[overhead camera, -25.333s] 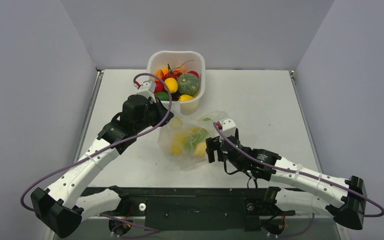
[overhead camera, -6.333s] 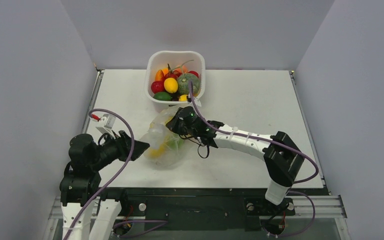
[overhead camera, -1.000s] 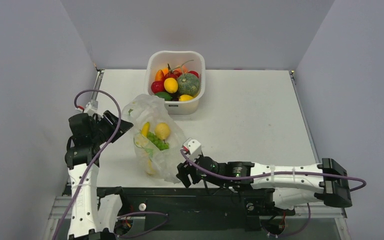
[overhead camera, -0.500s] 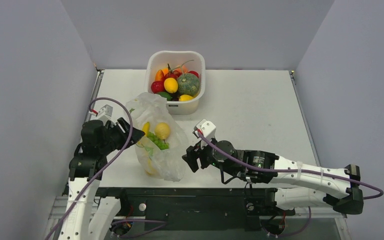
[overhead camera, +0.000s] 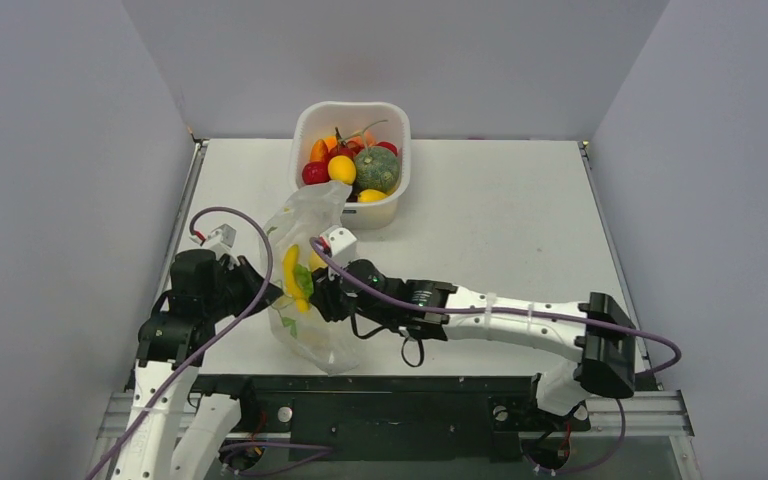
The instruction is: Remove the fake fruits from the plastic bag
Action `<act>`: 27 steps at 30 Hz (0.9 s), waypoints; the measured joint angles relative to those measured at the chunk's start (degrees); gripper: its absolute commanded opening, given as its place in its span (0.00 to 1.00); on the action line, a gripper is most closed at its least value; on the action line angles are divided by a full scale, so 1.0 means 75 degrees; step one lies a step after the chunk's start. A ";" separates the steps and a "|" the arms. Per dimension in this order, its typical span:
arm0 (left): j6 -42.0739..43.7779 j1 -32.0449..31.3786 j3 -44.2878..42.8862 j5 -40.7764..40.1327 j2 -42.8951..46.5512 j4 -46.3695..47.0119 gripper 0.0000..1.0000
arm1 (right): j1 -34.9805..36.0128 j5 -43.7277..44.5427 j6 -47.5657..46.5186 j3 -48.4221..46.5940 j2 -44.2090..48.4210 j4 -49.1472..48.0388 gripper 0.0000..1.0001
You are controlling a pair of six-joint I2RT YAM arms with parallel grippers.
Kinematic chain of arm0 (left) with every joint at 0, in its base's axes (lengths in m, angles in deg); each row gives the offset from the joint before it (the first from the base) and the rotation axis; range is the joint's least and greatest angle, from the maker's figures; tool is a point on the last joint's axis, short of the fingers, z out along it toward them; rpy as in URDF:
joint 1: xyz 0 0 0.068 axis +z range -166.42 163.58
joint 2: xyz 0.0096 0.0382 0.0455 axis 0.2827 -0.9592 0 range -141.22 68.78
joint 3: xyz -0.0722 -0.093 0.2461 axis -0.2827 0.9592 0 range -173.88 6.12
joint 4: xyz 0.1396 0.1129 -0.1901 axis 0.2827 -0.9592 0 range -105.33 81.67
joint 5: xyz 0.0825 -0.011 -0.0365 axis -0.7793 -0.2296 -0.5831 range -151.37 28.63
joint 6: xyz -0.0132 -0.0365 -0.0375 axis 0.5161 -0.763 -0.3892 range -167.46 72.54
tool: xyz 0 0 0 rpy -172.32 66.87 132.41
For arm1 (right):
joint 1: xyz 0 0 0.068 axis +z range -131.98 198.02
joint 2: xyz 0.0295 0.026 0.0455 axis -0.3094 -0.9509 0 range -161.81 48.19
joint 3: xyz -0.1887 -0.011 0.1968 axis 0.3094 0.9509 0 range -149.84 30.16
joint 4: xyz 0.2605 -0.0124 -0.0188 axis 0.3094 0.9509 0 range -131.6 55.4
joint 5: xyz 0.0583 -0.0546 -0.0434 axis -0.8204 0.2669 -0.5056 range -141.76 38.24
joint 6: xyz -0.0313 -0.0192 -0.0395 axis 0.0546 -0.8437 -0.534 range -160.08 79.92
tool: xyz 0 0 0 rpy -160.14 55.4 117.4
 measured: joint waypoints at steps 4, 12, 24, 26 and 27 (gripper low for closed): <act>0.0160 -0.0015 0.0000 -0.0038 0.0309 -0.0533 0.00 | -0.0079 -0.0055 0.0178 -0.0277 -0.1064 -0.0213 0.30; 0.0417 -0.0029 0.0105 -0.0181 0.0562 -0.1241 0.00 | -0.0262 0.0358 -0.0029 -0.1020 -0.2836 -0.0172 0.50; 0.0650 -0.0029 0.0254 -0.0236 0.1329 -0.1682 0.00 | -0.0423 -0.0020 -0.0443 -0.1396 -0.3424 0.0189 0.65; 0.0638 -0.0029 0.0254 -0.0236 0.1378 -0.1673 0.00 | -0.0423 -0.0283 -0.0463 -0.1396 -0.3433 0.0210 0.65; 0.0612 -0.0029 0.0254 -0.0207 0.1378 -0.1658 0.00 | -0.0420 -0.0443 -0.0469 -0.1396 -0.3433 0.0216 0.64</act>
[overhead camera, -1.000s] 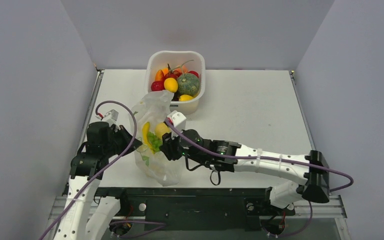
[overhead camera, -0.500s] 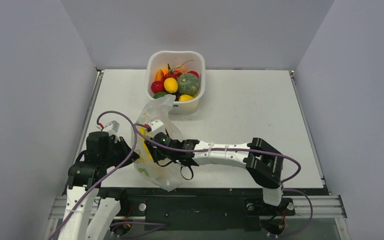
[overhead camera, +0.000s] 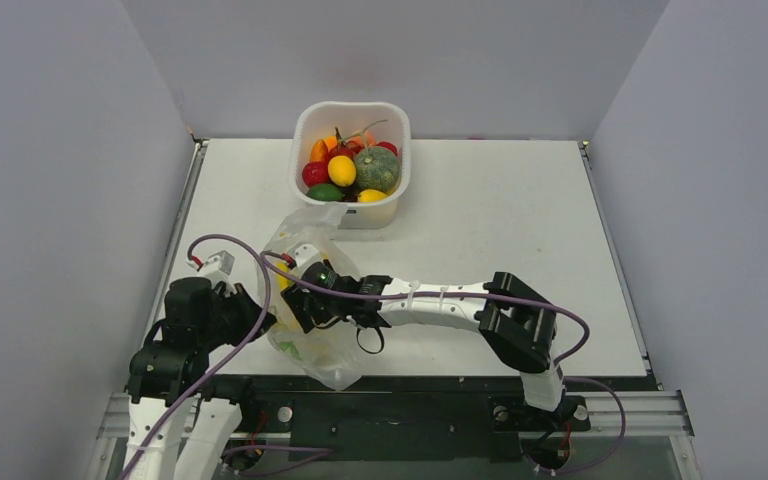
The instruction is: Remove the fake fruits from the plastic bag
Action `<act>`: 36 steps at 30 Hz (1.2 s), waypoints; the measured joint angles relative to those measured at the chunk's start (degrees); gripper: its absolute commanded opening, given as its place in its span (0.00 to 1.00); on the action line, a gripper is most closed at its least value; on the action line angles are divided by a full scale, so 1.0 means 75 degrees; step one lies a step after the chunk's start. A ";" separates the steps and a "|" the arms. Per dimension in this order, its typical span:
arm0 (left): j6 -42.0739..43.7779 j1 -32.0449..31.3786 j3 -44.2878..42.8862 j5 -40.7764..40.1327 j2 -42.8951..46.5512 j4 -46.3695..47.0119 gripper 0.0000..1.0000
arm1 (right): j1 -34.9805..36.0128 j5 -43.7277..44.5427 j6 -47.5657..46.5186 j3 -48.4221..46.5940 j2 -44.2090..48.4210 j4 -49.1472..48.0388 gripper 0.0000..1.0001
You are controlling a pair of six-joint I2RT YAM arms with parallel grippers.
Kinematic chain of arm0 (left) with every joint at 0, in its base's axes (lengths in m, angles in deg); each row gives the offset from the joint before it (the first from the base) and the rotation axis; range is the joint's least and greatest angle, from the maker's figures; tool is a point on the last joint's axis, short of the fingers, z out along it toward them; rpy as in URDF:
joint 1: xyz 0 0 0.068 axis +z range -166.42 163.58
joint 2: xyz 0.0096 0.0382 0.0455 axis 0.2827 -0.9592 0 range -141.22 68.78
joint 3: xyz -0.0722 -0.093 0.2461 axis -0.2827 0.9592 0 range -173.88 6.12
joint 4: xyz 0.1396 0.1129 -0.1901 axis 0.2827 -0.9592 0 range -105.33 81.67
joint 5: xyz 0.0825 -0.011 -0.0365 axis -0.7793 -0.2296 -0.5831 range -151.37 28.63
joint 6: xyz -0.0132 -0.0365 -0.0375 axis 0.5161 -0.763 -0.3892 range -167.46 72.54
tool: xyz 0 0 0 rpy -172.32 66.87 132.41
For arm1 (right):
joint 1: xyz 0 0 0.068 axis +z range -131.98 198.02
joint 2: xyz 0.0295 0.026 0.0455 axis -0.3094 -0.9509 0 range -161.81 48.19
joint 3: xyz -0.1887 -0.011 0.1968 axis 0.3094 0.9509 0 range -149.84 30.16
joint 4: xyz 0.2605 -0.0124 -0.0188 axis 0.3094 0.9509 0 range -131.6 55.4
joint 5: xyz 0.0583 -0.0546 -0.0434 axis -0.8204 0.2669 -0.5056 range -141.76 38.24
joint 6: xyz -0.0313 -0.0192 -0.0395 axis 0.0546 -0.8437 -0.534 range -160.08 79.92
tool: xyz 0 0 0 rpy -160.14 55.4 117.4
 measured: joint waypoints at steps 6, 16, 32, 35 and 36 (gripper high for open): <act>-0.0510 0.0000 0.0003 0.0565 0.0187 0.0629 0.00 | 0.0003 -0.0749 -0.0035 0.0000 -0.0006 0.0009 0.64; -0.1046 0.0000 -0.0312 0.0950 0.0216 0.1475 0.00 | -0.0006 -0.1425 -0.0248 -0.0294 -0.0321 0.0335 0.63; -0.1408 0.0000 0.0192 0.0857 0.0997 0.1154 0.00 | 0.0487 -0.1664 0.0012 -0.0300 -0.0921 0.0064 0.65; -0.1413 0.0012 0.0198 0.0723 0.1000 0.0935 0.00 | 0.0525 -0.1472 0.0102 -0.0341 -0.1250 -0.0044 0.65; -0.1396 0.0006 0.0198 0.0708 0.1000 0.0933 0.00 | 0.0513 -0.1390 0.0117 -0.0411 -0.1279 -0.0061 0.63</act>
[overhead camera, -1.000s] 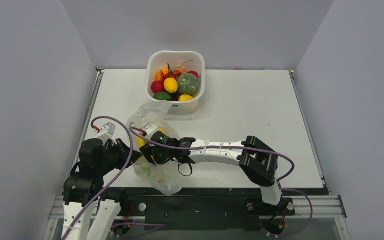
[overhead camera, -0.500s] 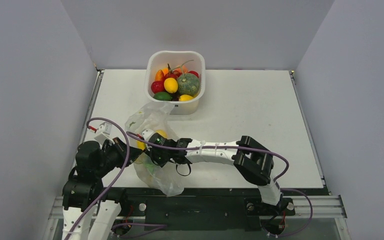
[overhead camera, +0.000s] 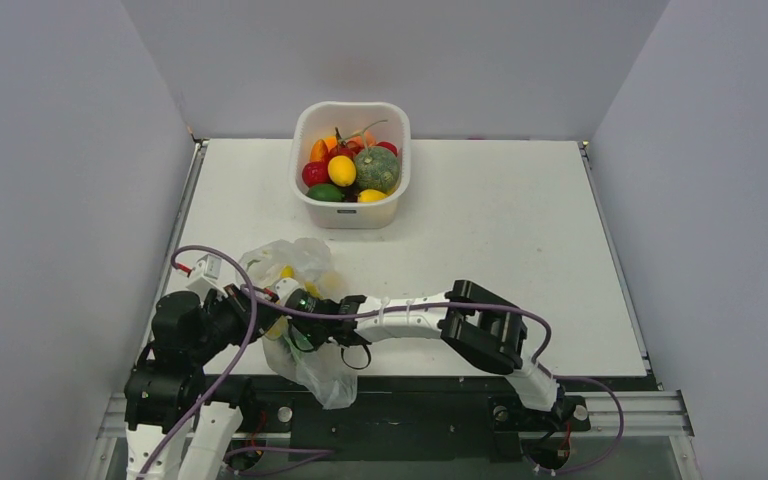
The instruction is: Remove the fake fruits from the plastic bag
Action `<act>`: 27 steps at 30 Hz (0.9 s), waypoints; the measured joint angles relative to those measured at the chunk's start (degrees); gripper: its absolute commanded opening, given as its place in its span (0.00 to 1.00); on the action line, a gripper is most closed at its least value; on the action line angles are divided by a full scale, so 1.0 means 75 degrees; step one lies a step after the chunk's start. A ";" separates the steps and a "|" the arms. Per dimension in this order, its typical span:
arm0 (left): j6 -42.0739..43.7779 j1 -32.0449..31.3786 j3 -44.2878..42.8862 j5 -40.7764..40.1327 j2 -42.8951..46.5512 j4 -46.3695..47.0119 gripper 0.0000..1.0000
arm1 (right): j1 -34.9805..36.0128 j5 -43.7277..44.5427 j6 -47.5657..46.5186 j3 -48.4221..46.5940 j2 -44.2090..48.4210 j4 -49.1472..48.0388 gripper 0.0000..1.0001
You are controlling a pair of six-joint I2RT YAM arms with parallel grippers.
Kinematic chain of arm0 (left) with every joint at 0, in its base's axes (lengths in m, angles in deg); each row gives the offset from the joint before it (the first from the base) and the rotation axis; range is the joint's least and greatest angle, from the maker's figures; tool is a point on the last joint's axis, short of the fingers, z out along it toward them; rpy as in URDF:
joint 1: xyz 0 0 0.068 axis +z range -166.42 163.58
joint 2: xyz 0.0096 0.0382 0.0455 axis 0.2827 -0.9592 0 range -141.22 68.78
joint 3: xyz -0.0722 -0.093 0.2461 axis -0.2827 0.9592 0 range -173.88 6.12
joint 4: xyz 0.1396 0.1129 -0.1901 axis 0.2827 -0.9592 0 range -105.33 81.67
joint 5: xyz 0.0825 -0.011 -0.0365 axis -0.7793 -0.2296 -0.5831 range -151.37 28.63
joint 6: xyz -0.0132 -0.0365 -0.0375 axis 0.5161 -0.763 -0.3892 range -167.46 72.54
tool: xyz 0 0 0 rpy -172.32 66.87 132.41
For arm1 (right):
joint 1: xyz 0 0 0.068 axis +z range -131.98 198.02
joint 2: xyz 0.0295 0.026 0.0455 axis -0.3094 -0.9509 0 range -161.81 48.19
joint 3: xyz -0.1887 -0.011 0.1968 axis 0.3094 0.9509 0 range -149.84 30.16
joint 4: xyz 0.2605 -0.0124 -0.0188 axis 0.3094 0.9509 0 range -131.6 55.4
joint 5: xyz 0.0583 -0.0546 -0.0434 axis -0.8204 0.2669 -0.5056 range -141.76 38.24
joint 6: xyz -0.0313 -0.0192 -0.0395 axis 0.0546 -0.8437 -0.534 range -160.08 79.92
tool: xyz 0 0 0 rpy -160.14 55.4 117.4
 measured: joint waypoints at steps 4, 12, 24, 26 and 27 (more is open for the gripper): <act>-0.0003 0.0000 0.0000 -0.0064 0.0000 -0.0047 0.00 | -0.0041 0.0525 0.0026 -0.0032 -0.0082 -0.0003 0.43; 0.0073 0.0000 0.0152 -0.0192 -0.0026 -0.0015 0.00 | -0.0551 0.0863 -0.0303 -0.0032 0.0003 0.0201 0.20; 0.0487 0.0000 0.0367 -0.0685 -0.0842 0.0070 0.00 | -0.1107 0.1148 -0.0982 -0.0927 0.1081 0.0752 0.10; 0.0519 0.0000 0.0367 -0.0714 -0.0825 0.0064 0.00 | -0.1160 0.1134 -0.0979 -0.0947 0.1113 0.0743 0.06; 0.0539 0.0000 0.0367 -0.0726 -0.0813 0.0064 0.00 | -0.1195 0.1122 -0.0979 -0.0933 0.1128 0.0775 0.03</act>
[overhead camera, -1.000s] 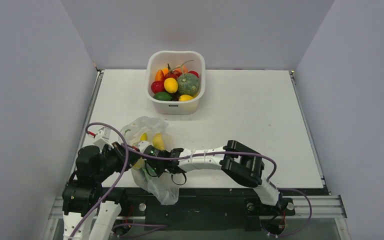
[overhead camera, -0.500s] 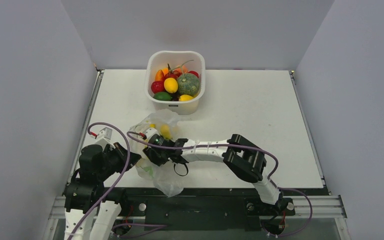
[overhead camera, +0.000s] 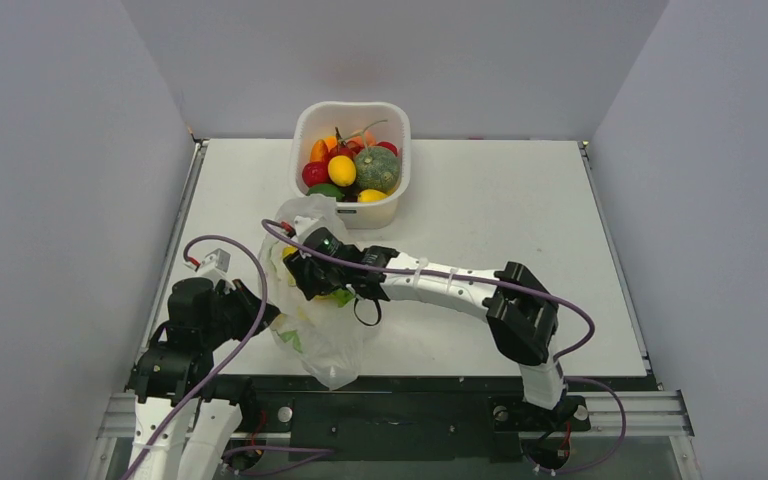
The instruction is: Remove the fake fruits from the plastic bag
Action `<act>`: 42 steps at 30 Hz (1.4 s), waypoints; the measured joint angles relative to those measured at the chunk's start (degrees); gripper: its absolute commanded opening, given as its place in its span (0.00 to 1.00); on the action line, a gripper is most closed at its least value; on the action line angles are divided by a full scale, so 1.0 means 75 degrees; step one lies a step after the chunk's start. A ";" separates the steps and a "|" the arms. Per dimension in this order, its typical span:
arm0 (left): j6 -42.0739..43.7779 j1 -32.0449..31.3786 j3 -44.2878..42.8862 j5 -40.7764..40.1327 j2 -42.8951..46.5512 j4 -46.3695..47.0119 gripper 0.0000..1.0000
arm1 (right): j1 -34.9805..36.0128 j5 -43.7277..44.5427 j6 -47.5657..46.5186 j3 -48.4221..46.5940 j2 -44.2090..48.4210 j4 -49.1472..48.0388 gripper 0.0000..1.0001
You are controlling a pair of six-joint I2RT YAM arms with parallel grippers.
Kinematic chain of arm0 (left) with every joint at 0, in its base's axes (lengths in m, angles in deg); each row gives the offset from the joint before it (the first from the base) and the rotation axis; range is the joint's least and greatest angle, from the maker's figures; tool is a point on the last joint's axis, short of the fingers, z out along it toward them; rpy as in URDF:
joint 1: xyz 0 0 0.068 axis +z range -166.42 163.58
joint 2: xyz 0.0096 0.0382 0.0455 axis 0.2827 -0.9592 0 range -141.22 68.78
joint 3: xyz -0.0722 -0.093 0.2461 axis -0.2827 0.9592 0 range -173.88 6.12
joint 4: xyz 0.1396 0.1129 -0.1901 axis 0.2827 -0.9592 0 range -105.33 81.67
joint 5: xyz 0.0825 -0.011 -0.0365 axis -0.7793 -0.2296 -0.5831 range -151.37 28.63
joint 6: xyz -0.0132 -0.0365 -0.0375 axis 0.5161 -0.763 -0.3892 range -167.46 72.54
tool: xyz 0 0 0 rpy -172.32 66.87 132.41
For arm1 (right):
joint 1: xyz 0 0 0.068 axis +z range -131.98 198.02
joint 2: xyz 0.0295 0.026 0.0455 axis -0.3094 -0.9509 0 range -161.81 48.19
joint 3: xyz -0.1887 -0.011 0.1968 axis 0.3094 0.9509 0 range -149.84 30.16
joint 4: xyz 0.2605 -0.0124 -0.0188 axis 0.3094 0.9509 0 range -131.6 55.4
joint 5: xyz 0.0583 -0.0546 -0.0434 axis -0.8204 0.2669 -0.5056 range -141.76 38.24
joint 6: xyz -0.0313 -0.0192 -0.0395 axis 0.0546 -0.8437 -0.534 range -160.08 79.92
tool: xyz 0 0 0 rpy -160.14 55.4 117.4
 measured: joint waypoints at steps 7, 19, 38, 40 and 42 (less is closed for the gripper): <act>0.0087 -0.0003 -0.0012 -0.0169 0.0035 -0.0093 0.00 | -0.0114 -0.0965 0.0058 0.0918 0.1116 0.0096 0.00; 0.0213 -0.0006 -0.0297 -0.0530 0.0070 -0.0163 0.00 | -0.0283 -0.3212 -0.0070 0.2471 0.4692 -0.0592 0.00; 0.0332 -0.0003 -0.0297 -0.0720 0.0219 -0.0160 0.00 | -0.3483 -0.0460 0.1244 0.3582 0.5202 -0.2183 0.00; 0.0335 -0.0003 -0.0294 -0.0711 0.0239 -0.0157 0.00 | -0.3838 -0.0393 0.1443 0.3080 0.4366 -0.2250 0.00; 0.0341 0.0006 -0.0294 -0.0685 0.0309 -0.0154 0.00 | -0.4083 -0.0388 0.1542 0.2363 0.3334 -0.2235 0.00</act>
